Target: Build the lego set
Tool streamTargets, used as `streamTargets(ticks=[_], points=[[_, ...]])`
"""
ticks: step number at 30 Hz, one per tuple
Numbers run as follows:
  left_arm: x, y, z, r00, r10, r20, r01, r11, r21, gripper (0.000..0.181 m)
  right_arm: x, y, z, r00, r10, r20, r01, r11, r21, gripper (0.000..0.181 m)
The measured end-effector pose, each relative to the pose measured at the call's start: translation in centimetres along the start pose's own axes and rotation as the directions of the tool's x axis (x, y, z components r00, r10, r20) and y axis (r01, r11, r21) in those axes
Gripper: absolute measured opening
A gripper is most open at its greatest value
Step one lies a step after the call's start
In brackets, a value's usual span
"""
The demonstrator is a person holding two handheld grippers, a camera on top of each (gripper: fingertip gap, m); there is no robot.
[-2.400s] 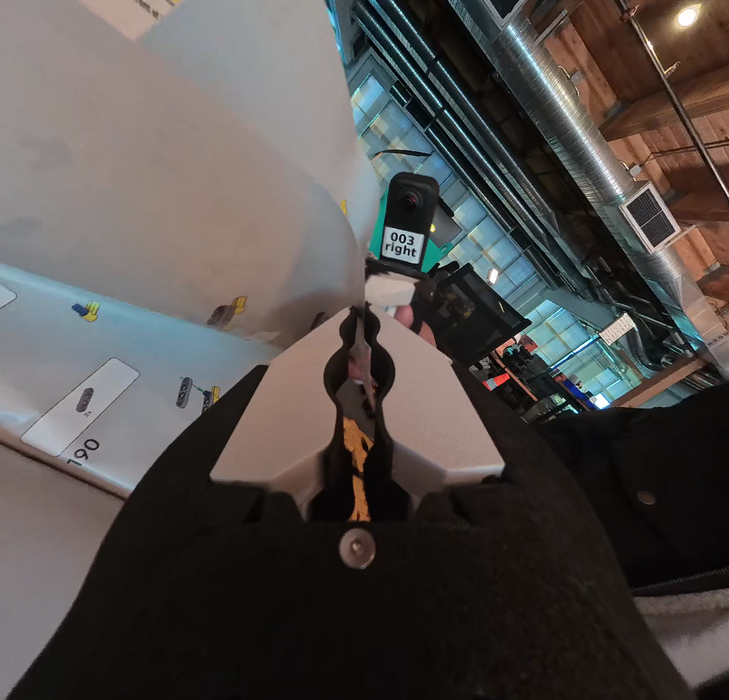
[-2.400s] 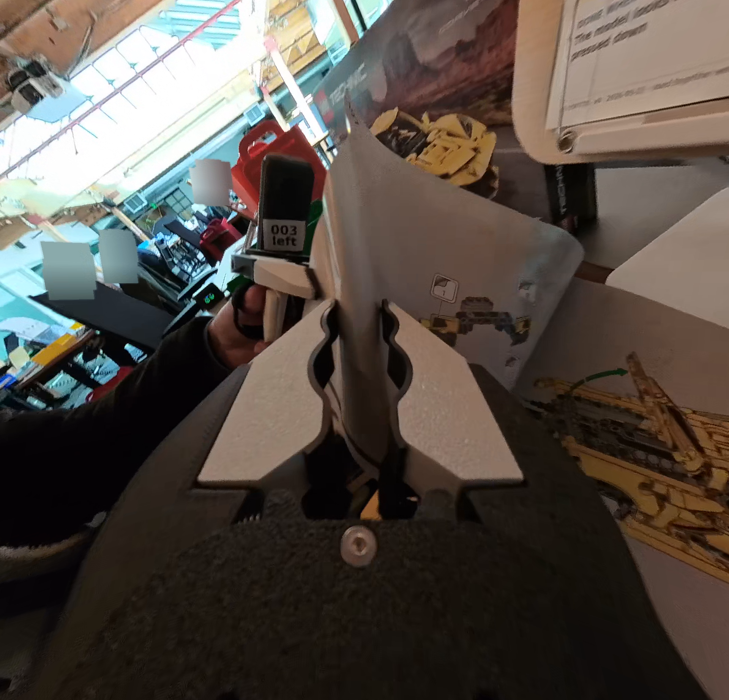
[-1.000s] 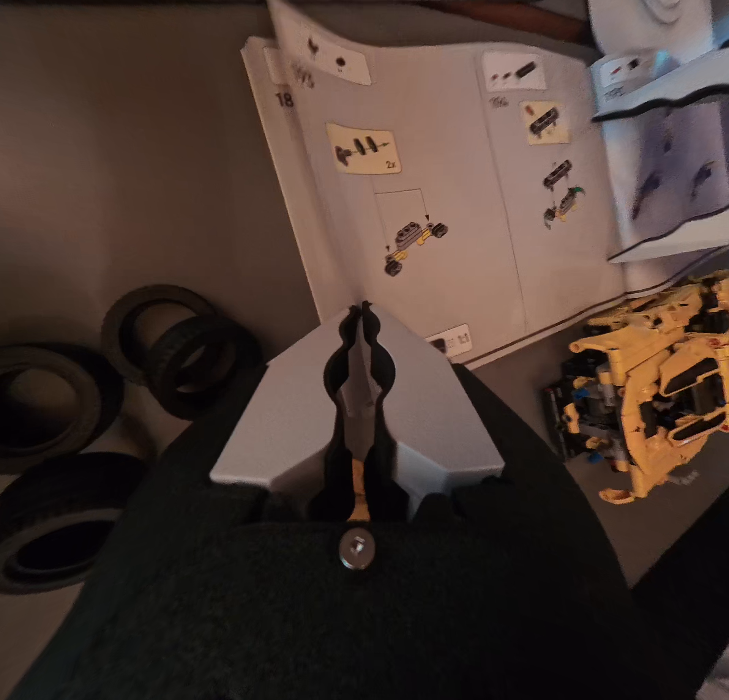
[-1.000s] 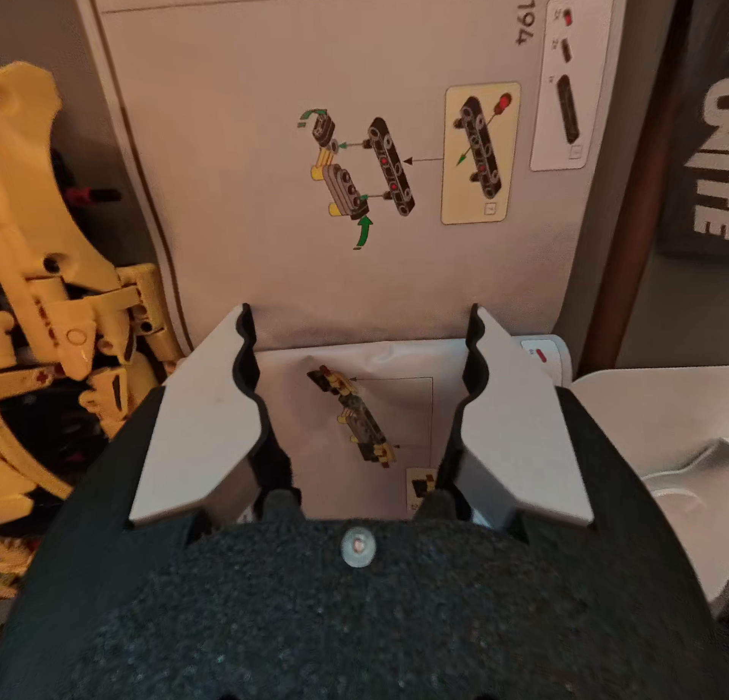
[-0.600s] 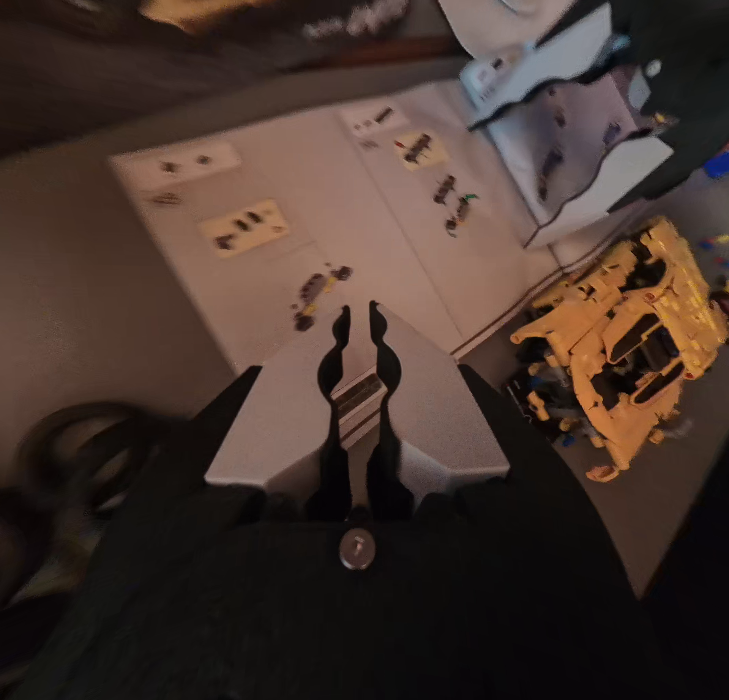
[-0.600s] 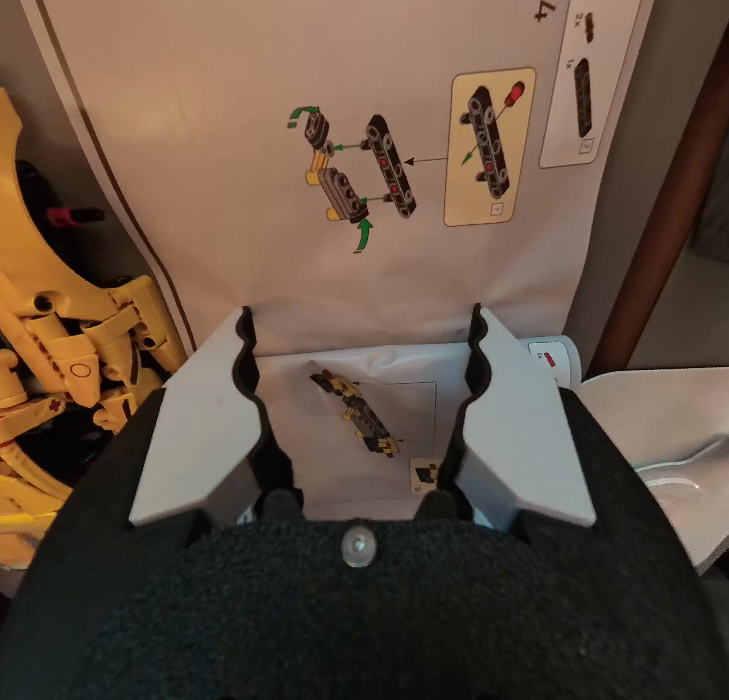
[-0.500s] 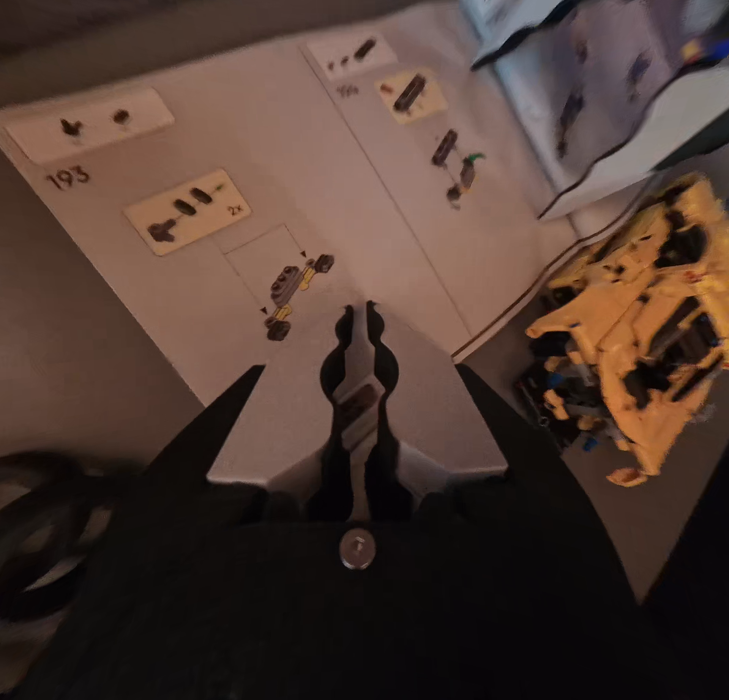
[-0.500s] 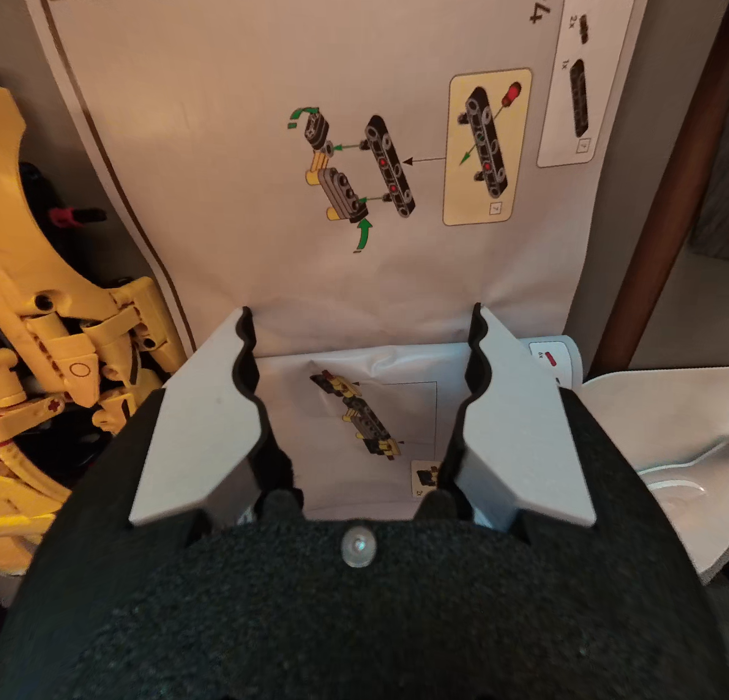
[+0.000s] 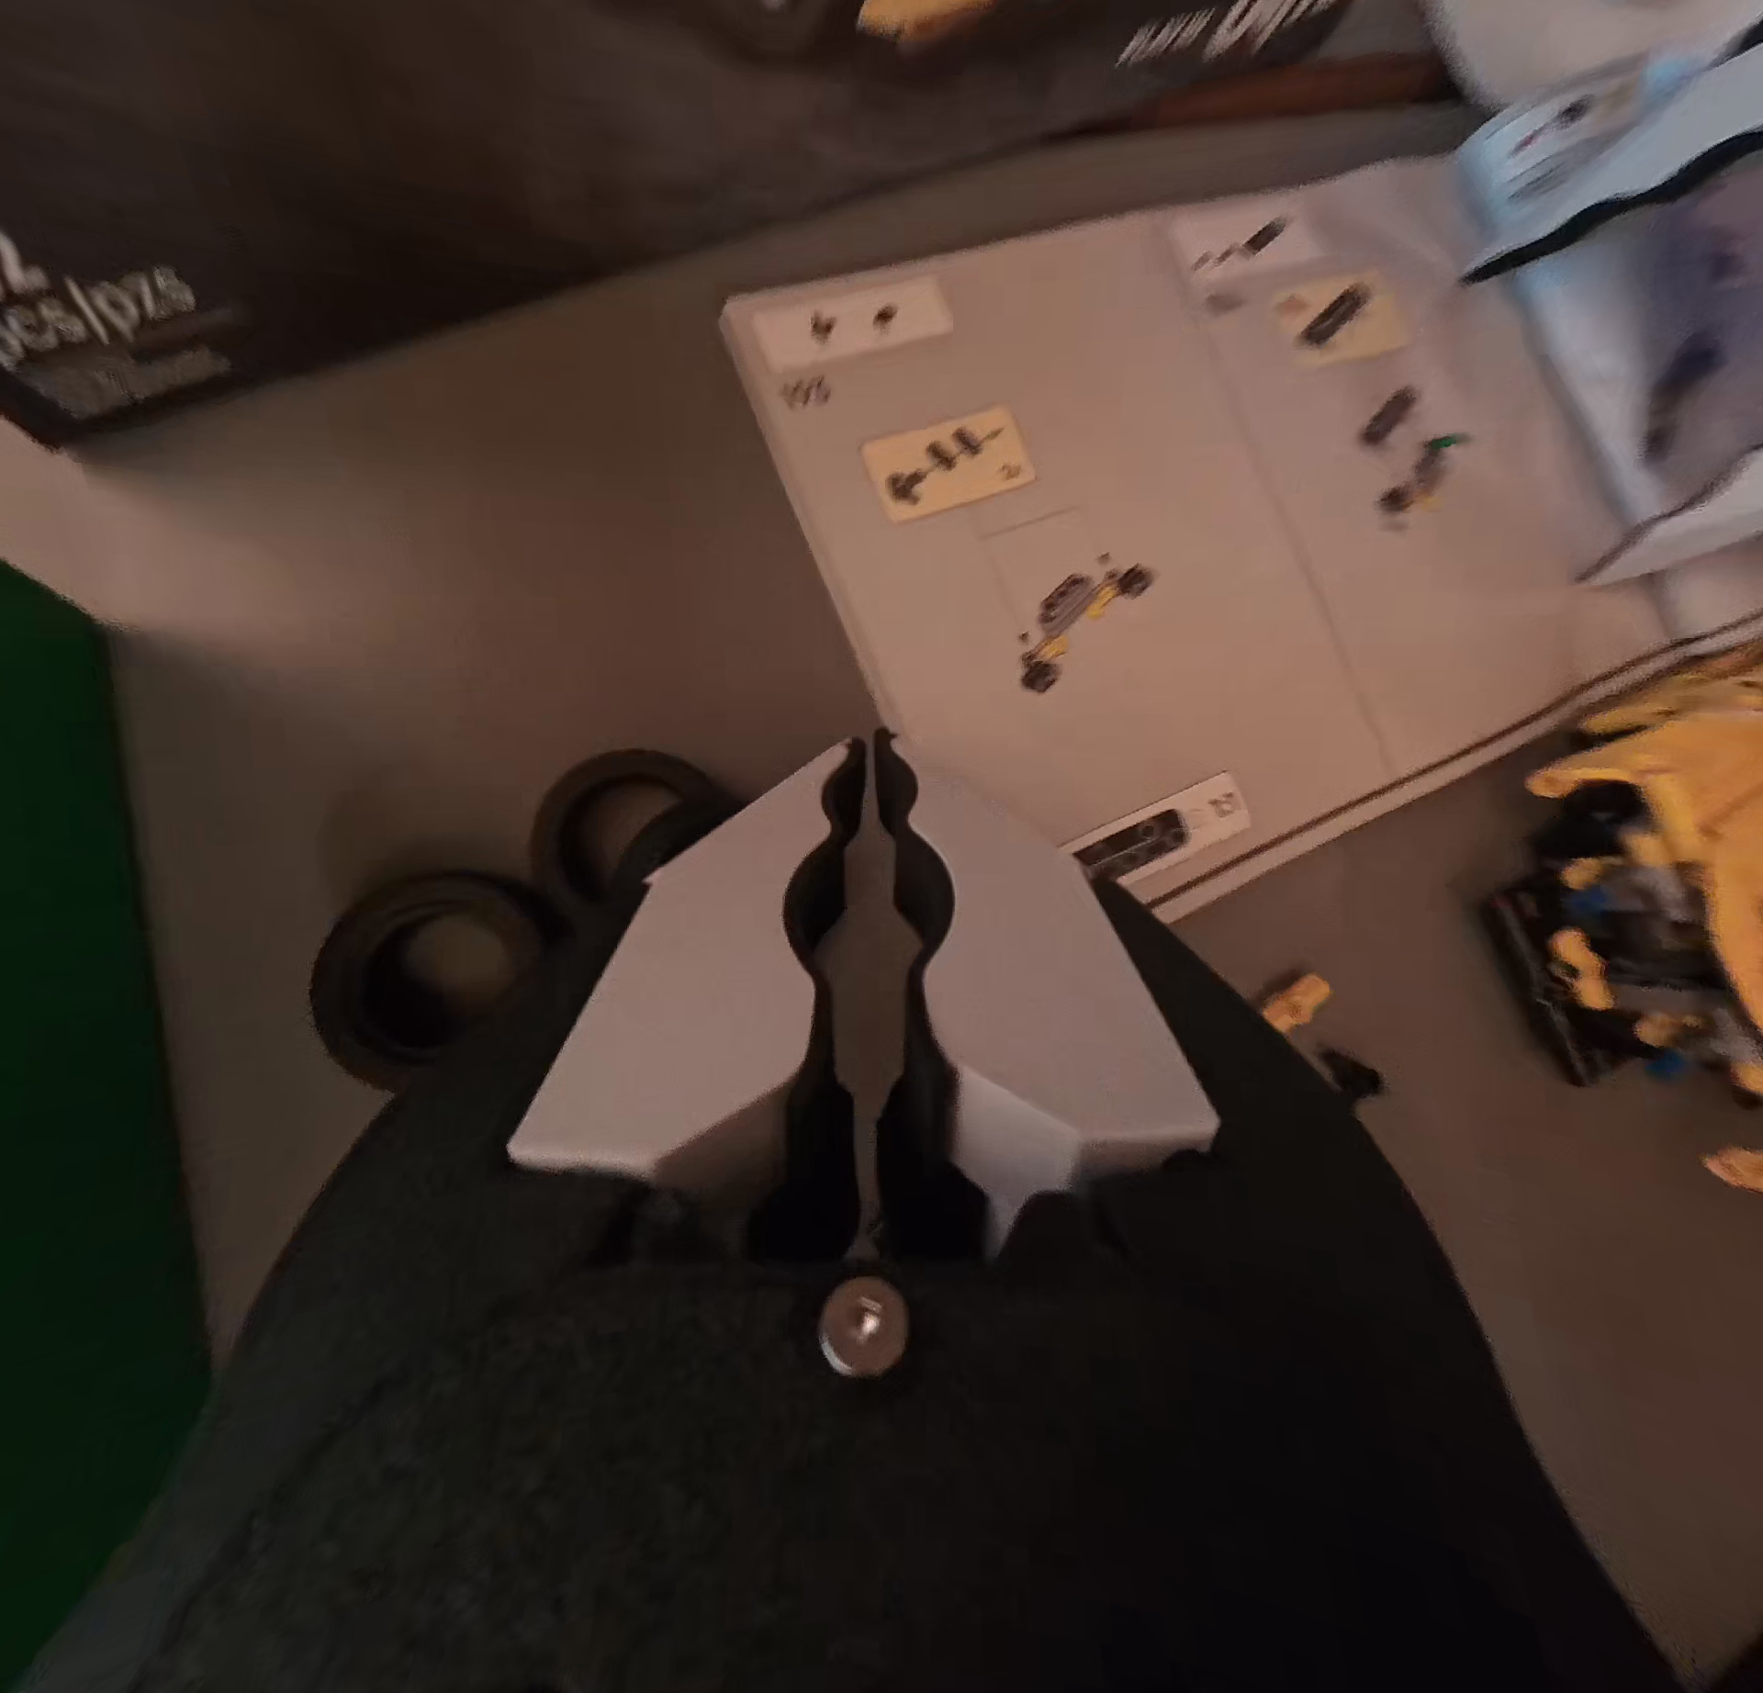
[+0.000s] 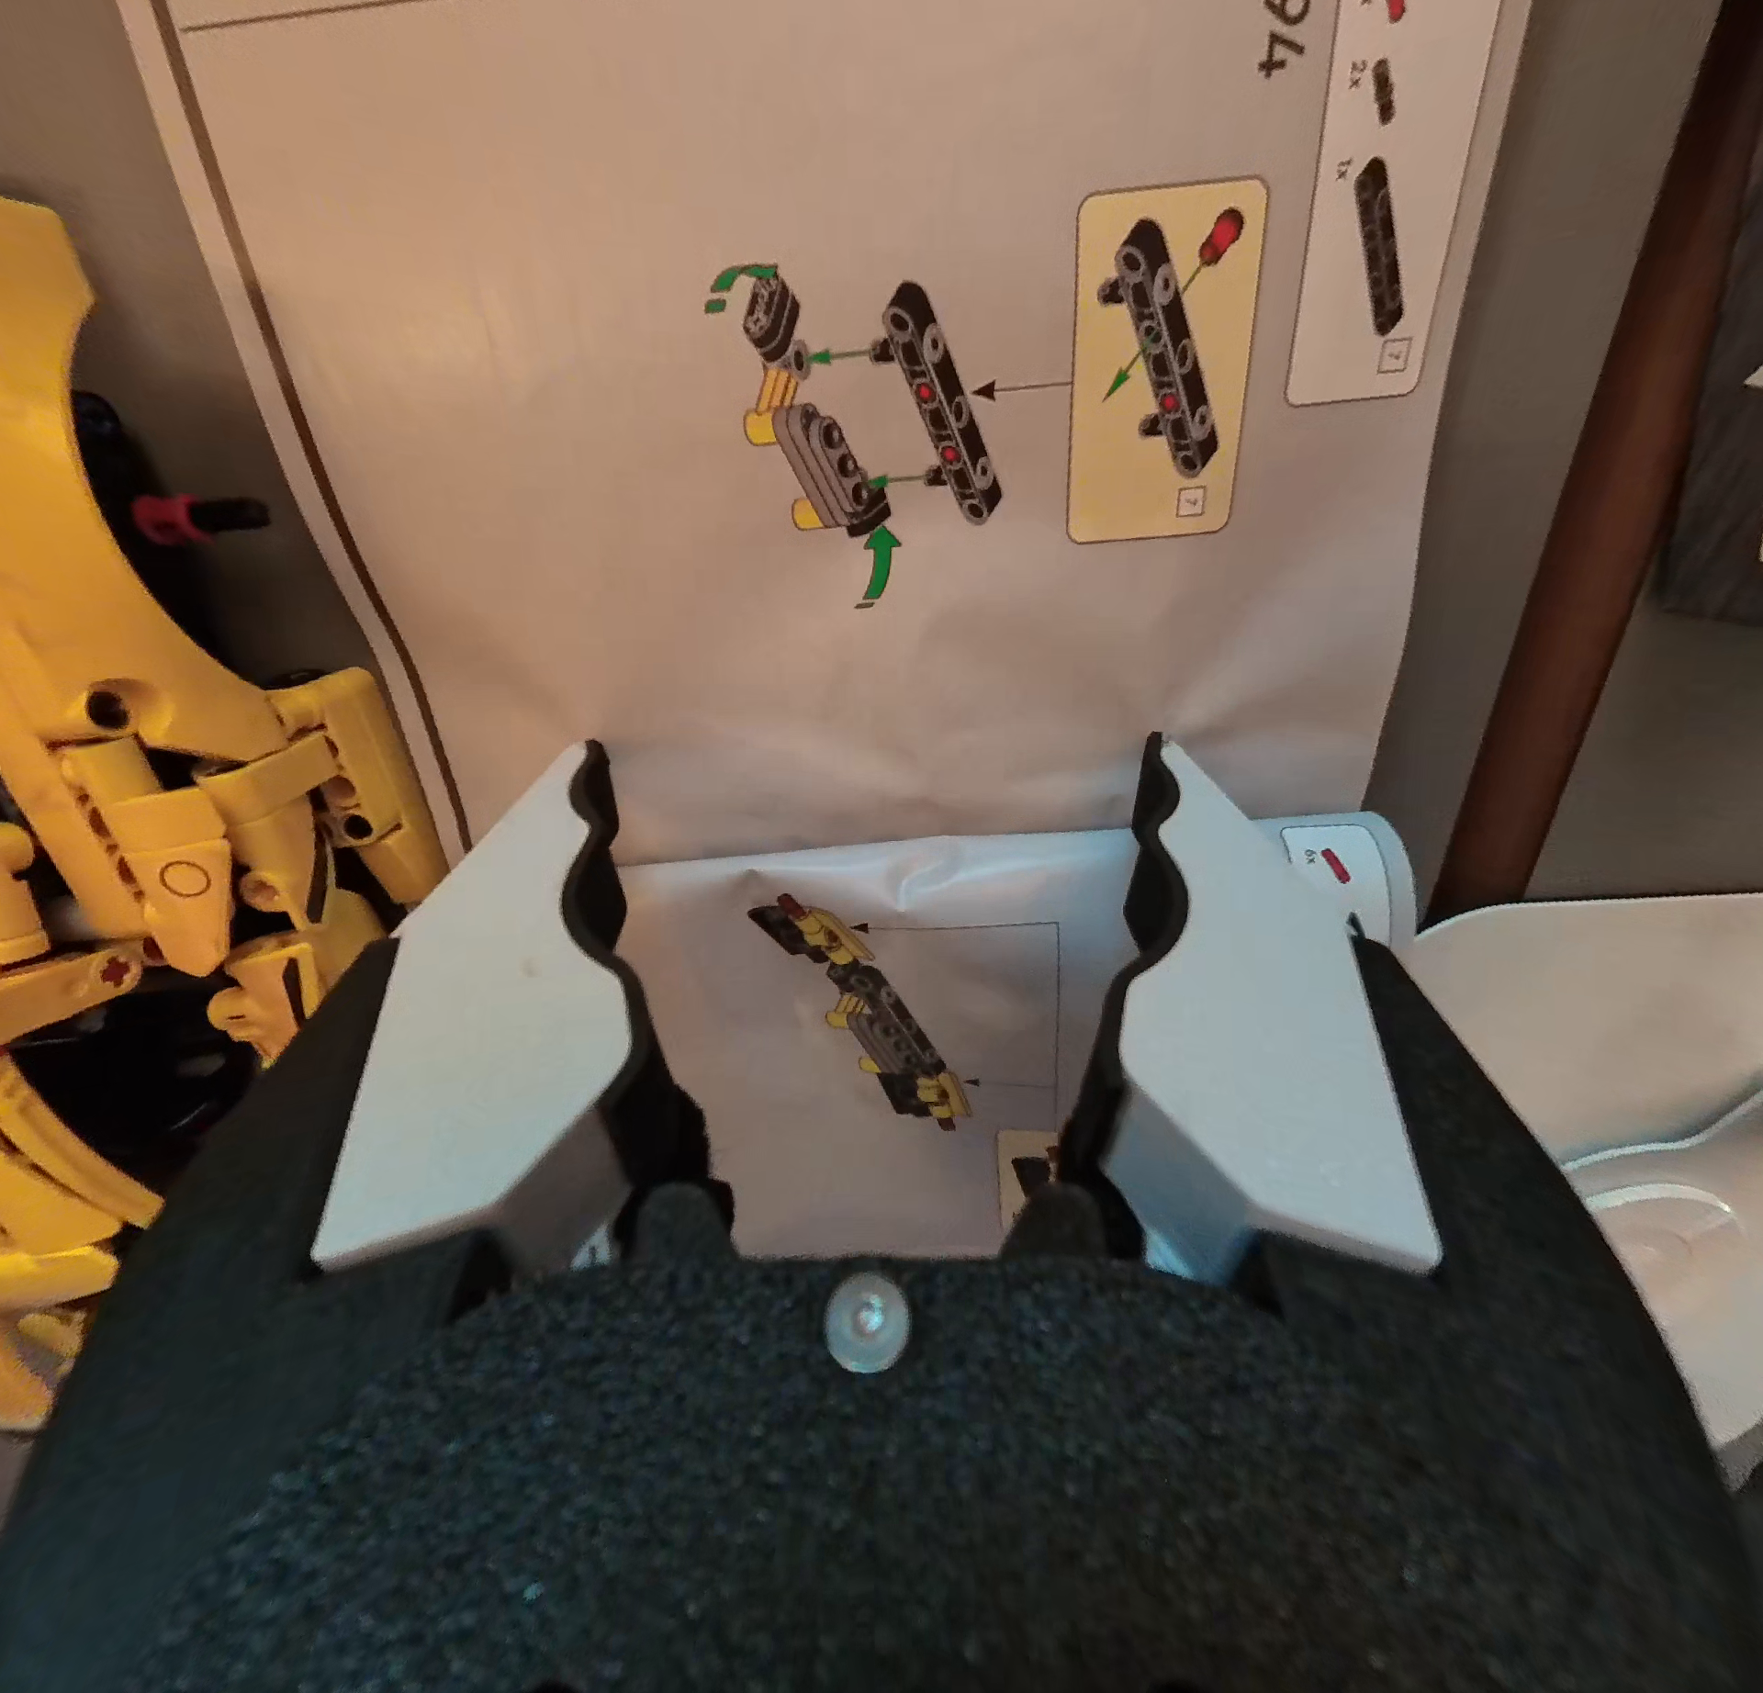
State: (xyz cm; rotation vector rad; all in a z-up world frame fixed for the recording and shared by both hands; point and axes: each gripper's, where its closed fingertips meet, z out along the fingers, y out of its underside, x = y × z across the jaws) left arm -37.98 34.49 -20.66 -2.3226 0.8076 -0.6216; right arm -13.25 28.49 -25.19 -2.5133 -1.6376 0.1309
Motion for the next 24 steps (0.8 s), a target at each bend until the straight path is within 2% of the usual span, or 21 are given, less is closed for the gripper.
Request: streamTargets(ticks=[4,9,11,13,15,17,19,21,24], points=[[2.1,-1.7,-2.1,0.987,0.129,-0.093,-0.115,0.984,0.139,0.012,0.0,-0.1,0.0,1.000,0.003,0.000,-0.003,0.999,0.052,0.107],[2.6,-2.5,-1.8,0.975,0.218,-0.042,-0.206,0.959,0.193,0.027,0.5,-0.2,-0.7,0.999,0.022,-0.041,-0.018,0.994,0.108,0.112],[2.6,-2.3,-1.3,0.977,0.208,-0.052,-0.196,0.965,0.174,0.030,1.5,-0.8,-2.9,0.991,0.046,-0.129,-0.018,0.979,0.204,0.110],[3.0,-1.9,-1.0,0.975,0.210,-0.078,-0.198,0.970,0.144,0.033,1.3,-1.4,-6.7,0.981,0.099,-0.167,-0.036,0.938,0.344,0.105],[3.8,-1.2,-1.0,0.966,0.237,-0.106,-0.225,0.968,0.109,0.034,0.0,-1.8,-11.3,0.968,0.181,-0.176,-0.067,0.857,0.511,0.101],[4.4,-0.6,-1.5,0.954,0.276,-0.114,-0.268,0.960,0.078,0.034,-2.8,-1.9,-15.9,0.956,0.268,-0.119,-0.114,0.714,0.691,0.093],[5.2,-0.2,-2.4,0.941,0.311,-0.133,-0.305,0.950,0.061,0.034,-6.4,-0.9,-18.7,0.945,0.319,-0.071,-0.132,0.571,0.810,0.083],[5.7,-0.2,-3.7,0.929,0.349,-0.125,-0.343,0.937,0.065,0.034,-10.1,0.8,-19.3,0.927,0.375,-0.012,-0.166,0.440,0.883,0.075],[5.8,-0.7,-5.5,0.924,0.370,-0.095,-0.361,0.927,0.099,0.034,-15.0,4.2,-17.1,0.879,0.465,0.108,-0.281,0.320,0.905,0.072]])
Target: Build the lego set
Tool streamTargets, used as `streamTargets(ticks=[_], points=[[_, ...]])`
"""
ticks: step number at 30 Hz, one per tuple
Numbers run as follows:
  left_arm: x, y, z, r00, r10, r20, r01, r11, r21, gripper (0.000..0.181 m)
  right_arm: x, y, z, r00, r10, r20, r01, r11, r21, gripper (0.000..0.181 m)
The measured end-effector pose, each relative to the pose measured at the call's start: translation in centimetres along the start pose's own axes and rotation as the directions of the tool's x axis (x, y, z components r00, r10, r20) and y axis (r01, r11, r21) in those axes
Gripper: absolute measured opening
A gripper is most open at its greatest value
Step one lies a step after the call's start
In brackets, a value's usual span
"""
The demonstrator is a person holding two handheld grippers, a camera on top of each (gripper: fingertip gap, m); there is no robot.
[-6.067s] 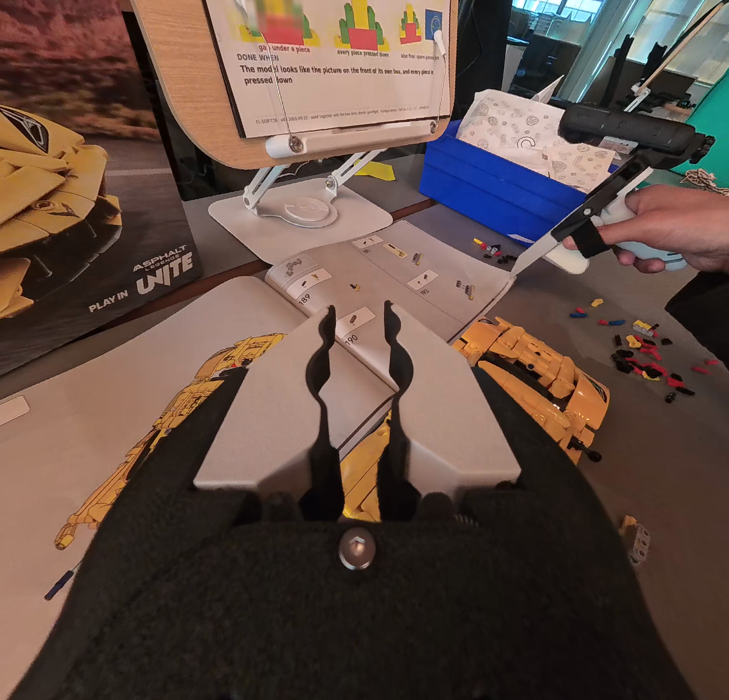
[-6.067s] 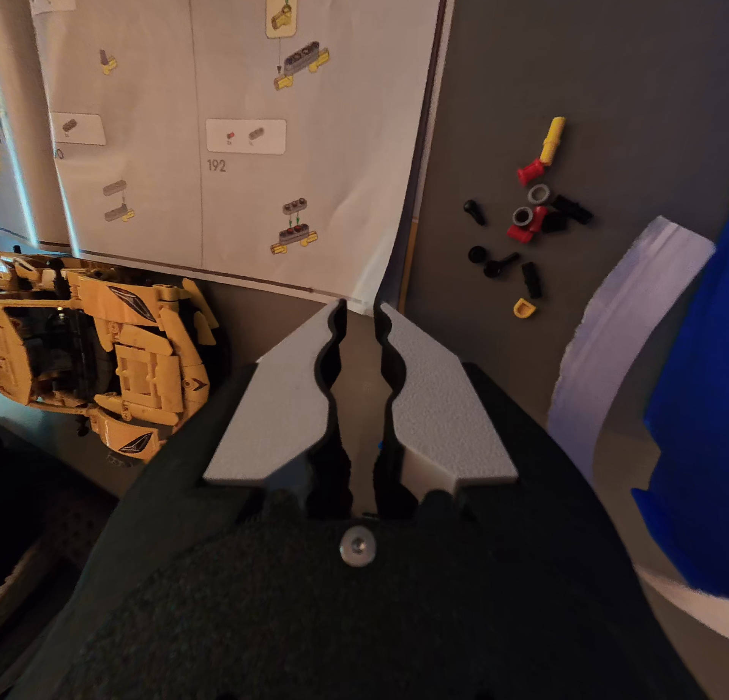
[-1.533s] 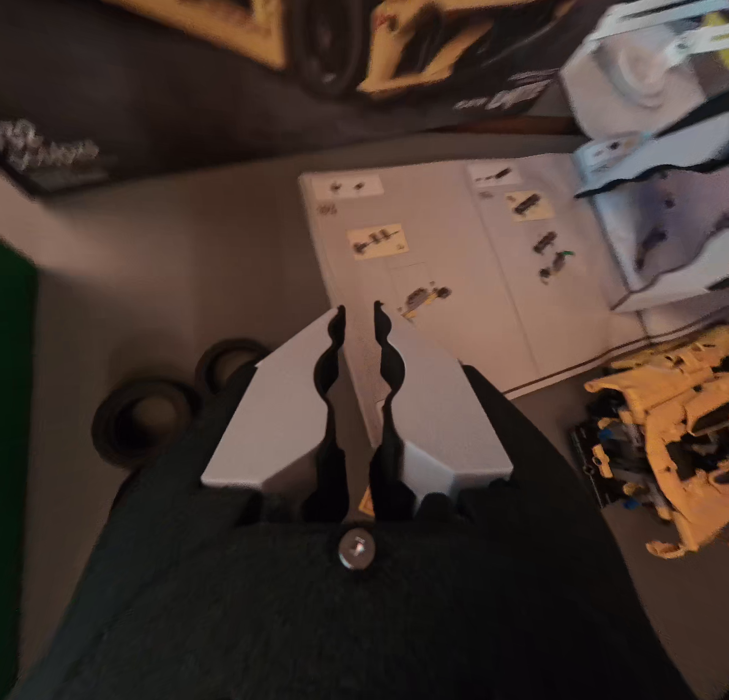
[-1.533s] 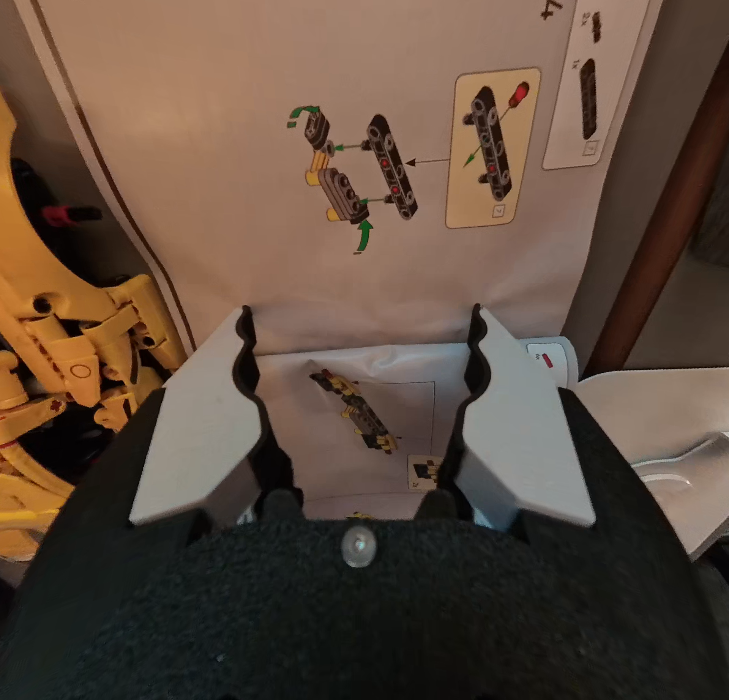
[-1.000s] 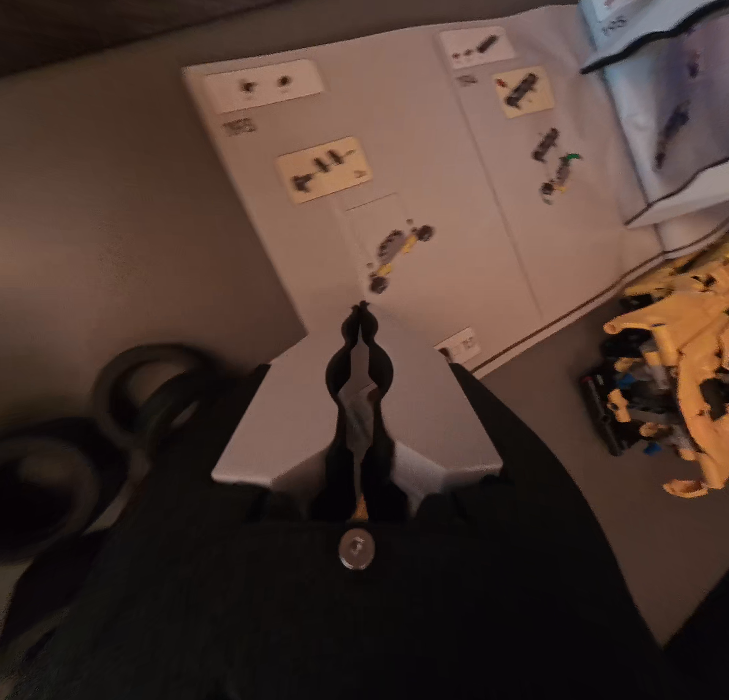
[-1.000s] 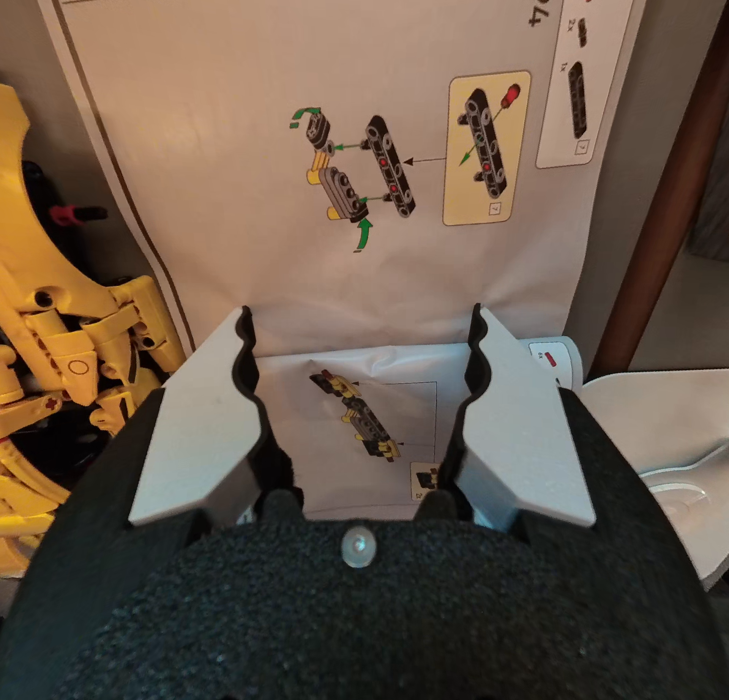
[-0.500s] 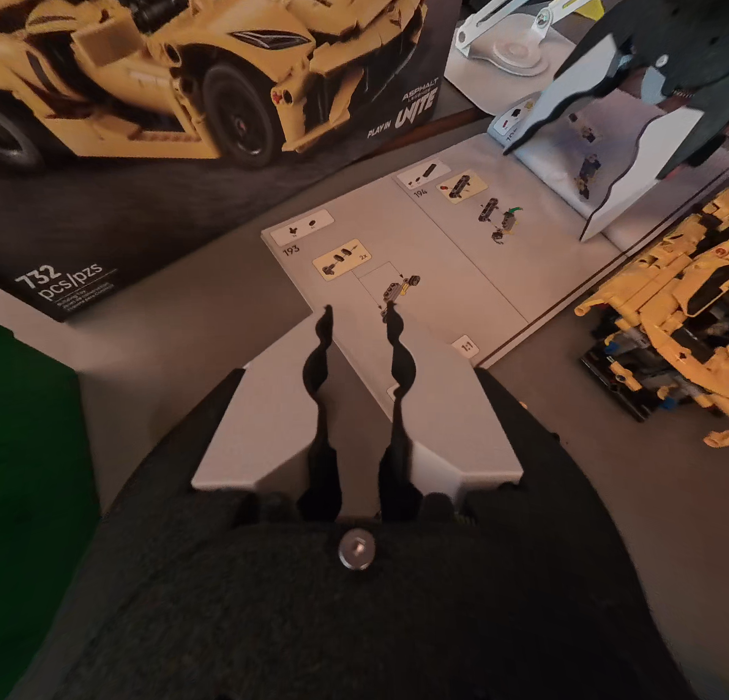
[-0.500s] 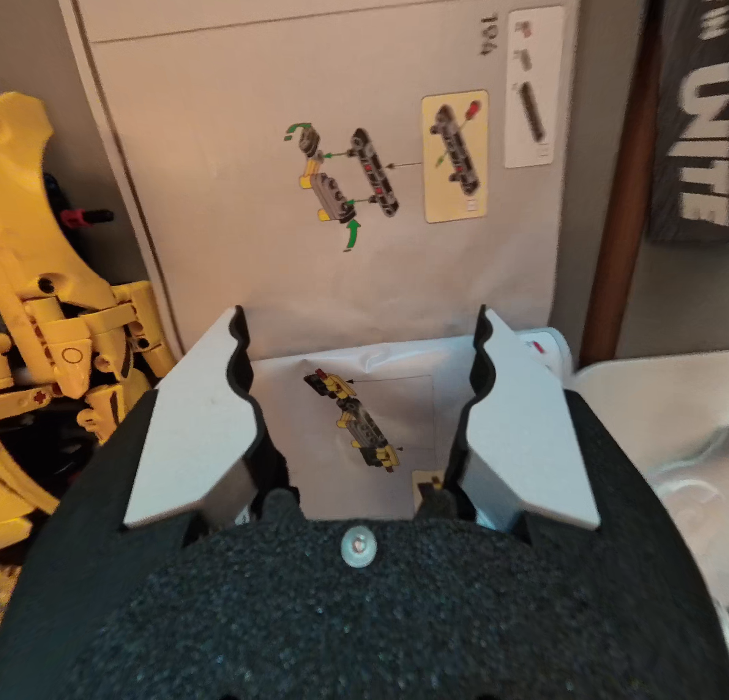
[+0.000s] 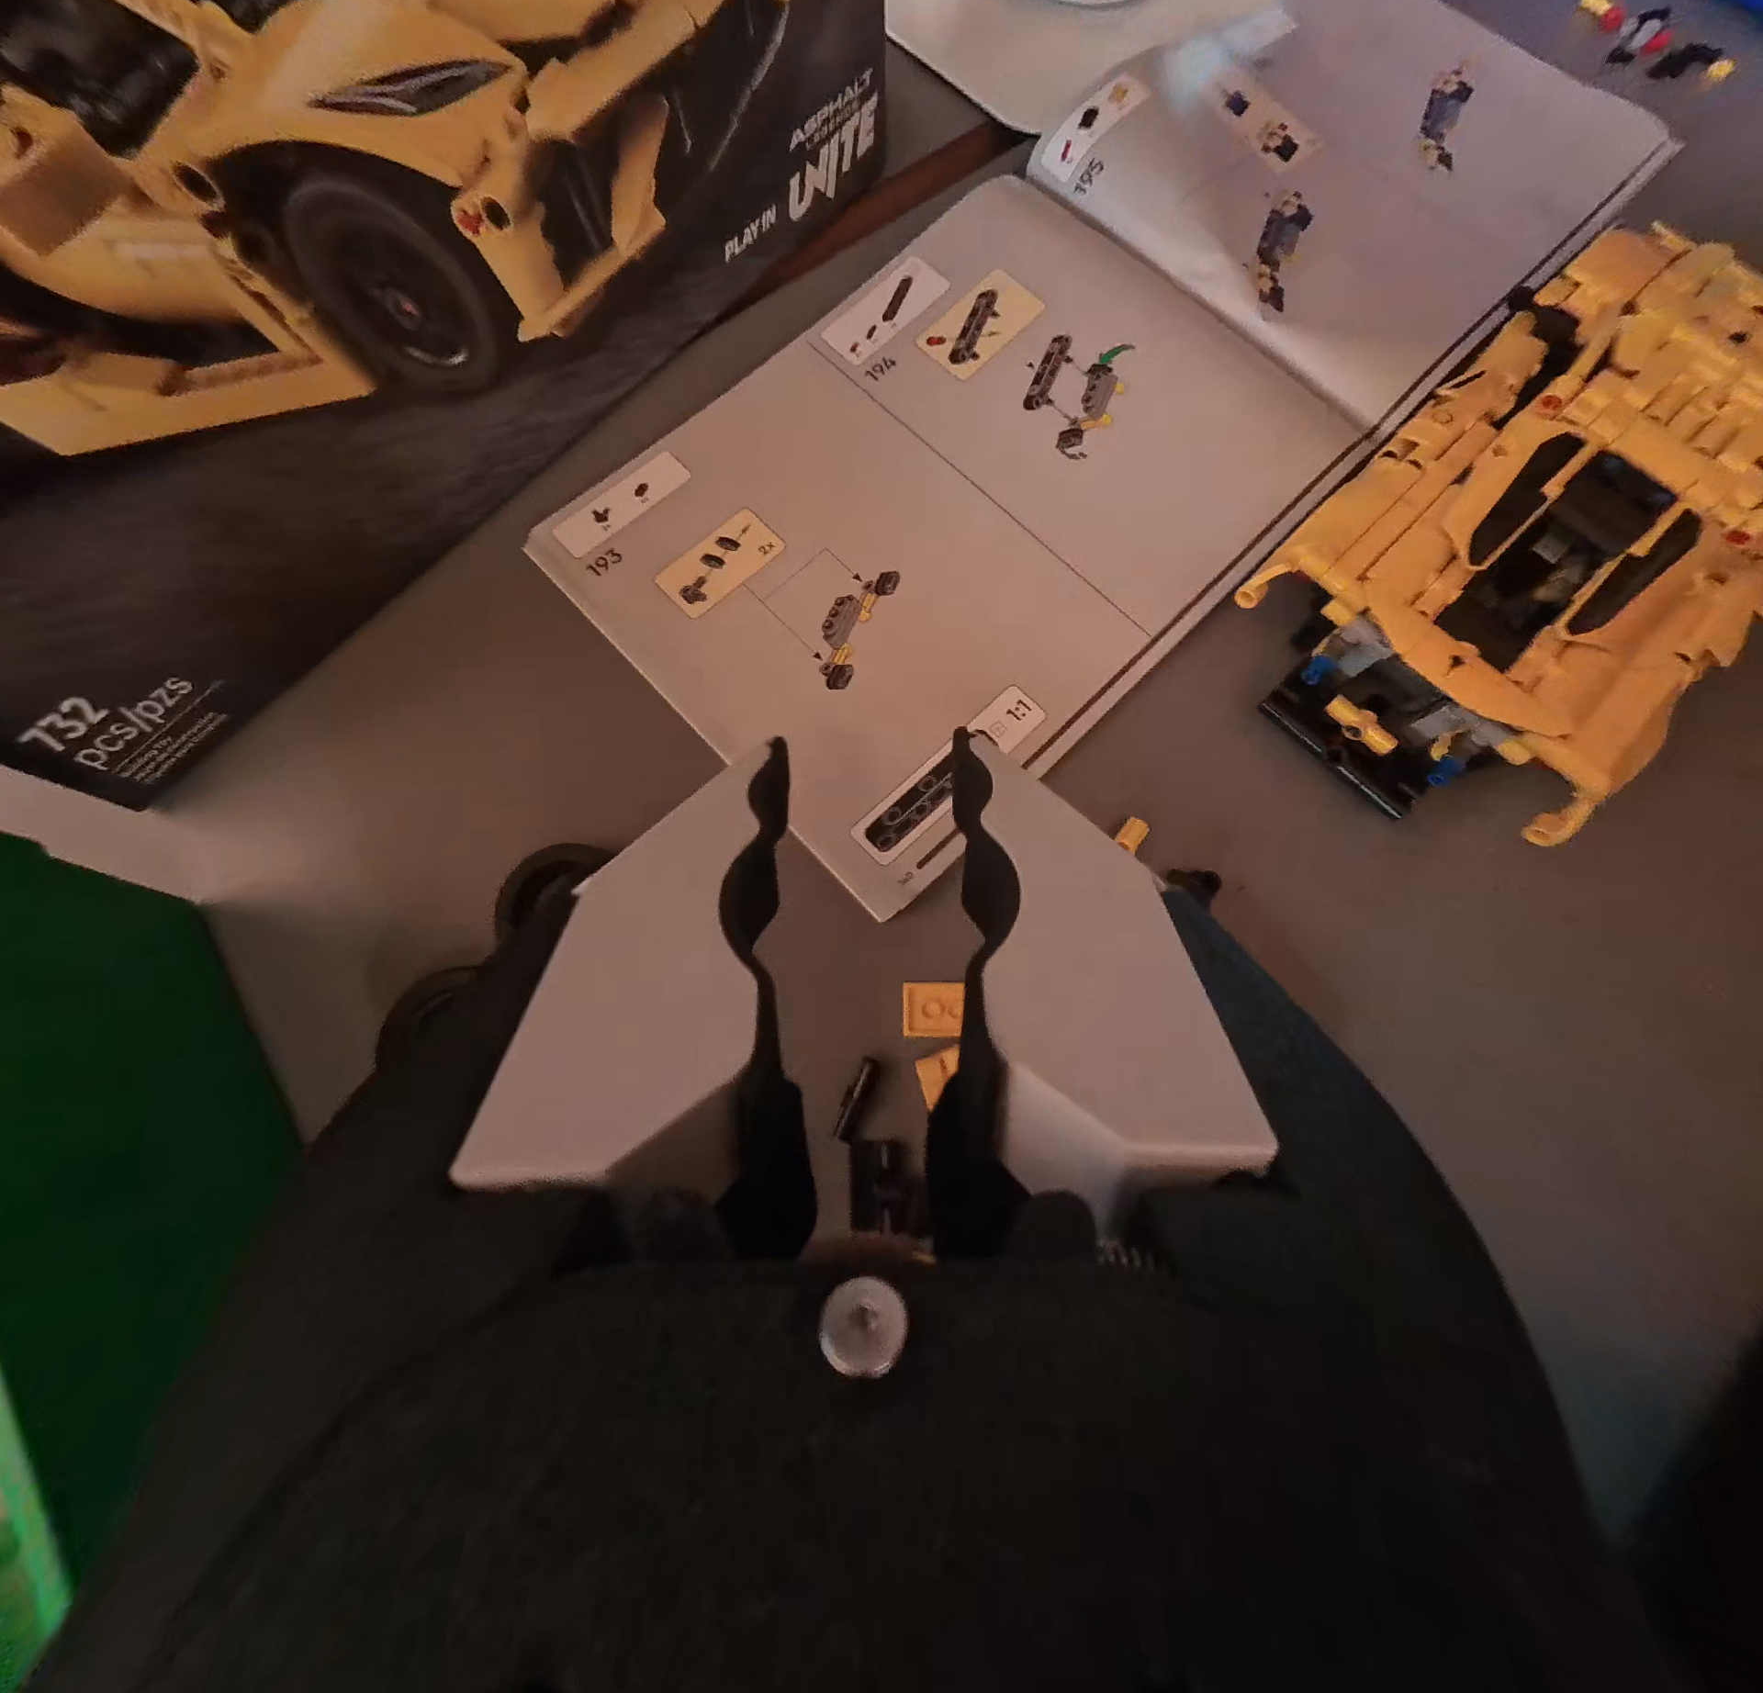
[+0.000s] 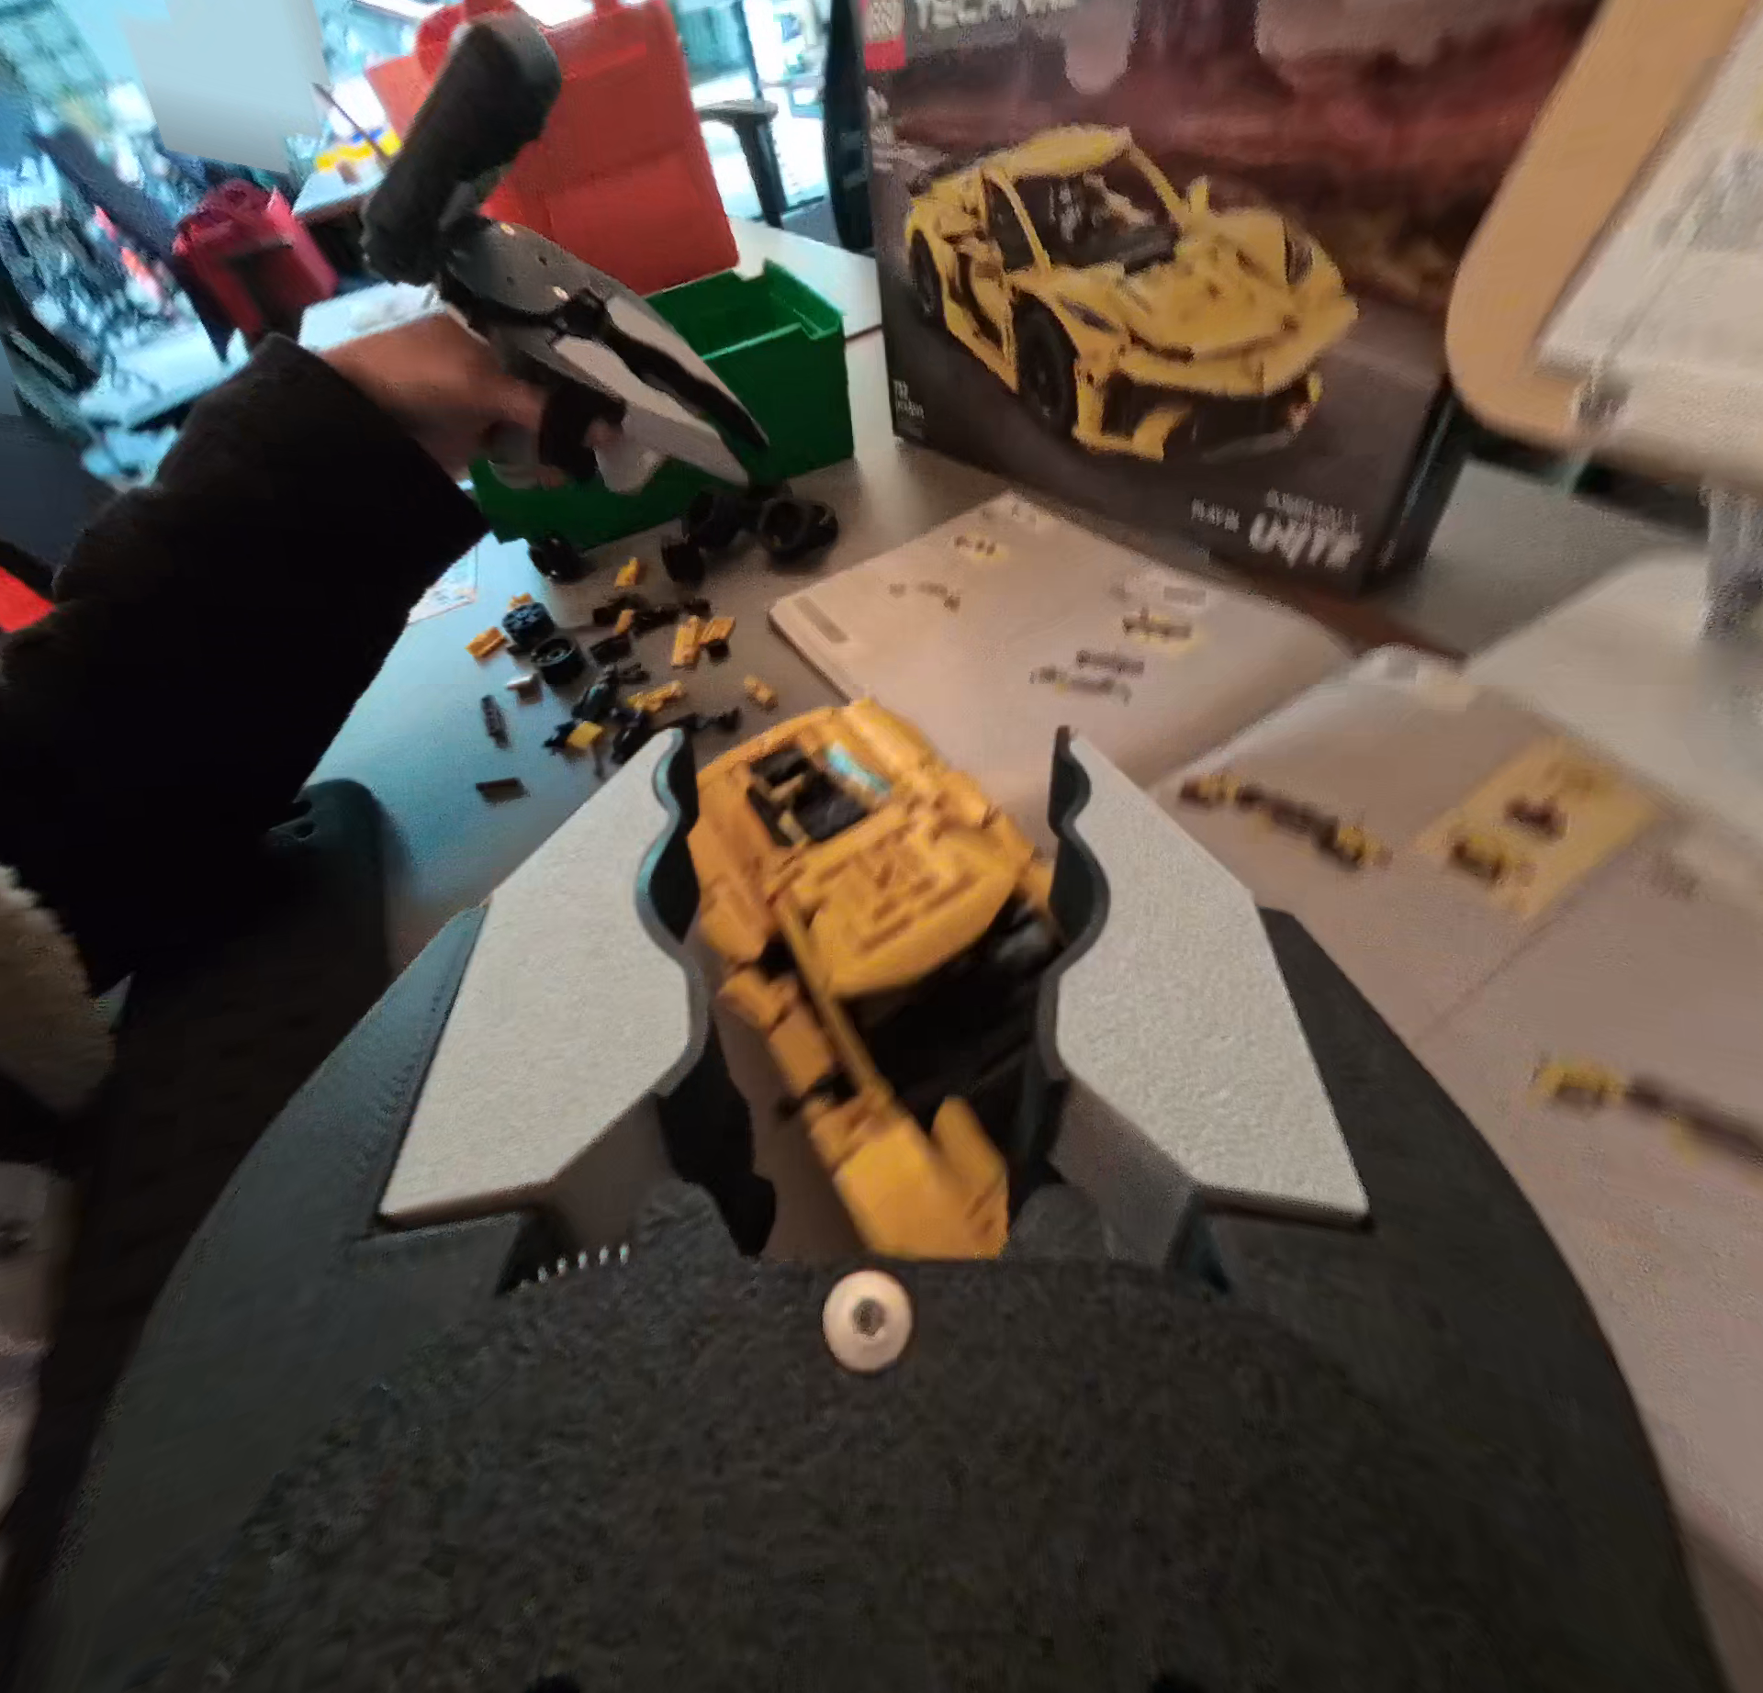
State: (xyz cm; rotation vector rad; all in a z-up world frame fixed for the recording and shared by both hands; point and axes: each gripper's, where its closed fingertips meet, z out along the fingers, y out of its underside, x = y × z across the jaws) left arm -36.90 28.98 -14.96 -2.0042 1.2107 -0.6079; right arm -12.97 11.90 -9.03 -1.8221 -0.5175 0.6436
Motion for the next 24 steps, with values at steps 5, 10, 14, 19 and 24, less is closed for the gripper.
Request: streamTargets(ticks=[5,10,14,19,24], points=[[1.9,1.8,-2.5,1.000,0.020,0.001,-0.020,0.998,0.051,0.034,0.2,6.6,-6.2,0.962,0.127,-0.242,-0.119,0.992,0.050,0.071],[7.7,3.1,-0.8,0.995,-0.008,-0.096,0.019,0.993,0.121,0.033,1.0,7.7,-8.6,0.926,0.137,-0.352,-0.074,0.979,0.188,0.064],[10.2,6.2,2.7,0.999,-0.042,0.031,0.044,0.996,-0.074,0.033,0.4,7.9,-7.4,0.938,0.068,-0.340,-0.015,0.987,0.158,0.065],[10.3,7.0,4.4,0.976,-0.066,0.207,0.089,0.991,-0.102,0.033,-0.1,8.4,-6.8,0.949,0.044,-0.312,-0.003,0.991,0.132,0.063],[10.4,8.1,5.4,0.977,-0.063,0.203,0.098,0.981,-0.166,0.021,0.0,8.4,-6.7,0.958,0.091,-0.273,-0.050,0.987,0.151,0.061]])
